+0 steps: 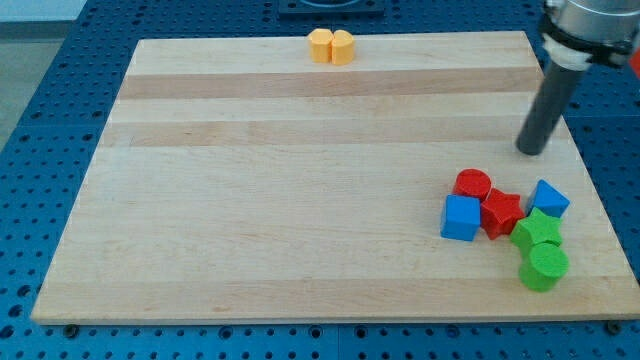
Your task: Place the arm to the right side of the blue triangle
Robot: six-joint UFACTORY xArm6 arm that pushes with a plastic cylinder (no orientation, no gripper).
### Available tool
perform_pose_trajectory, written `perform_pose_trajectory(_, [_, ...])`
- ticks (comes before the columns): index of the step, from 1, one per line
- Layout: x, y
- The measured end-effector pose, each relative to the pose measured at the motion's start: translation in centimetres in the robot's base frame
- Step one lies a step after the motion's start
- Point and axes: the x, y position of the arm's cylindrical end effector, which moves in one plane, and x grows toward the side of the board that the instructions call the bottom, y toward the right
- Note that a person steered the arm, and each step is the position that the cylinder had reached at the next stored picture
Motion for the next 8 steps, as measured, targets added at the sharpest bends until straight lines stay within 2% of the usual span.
perform_pose_trajectory(2, [2.3,2.7])
perform_pose_trajectory(4, [5.8,3.0])
perform_pose_trajectory(8, [8.0,2.0])
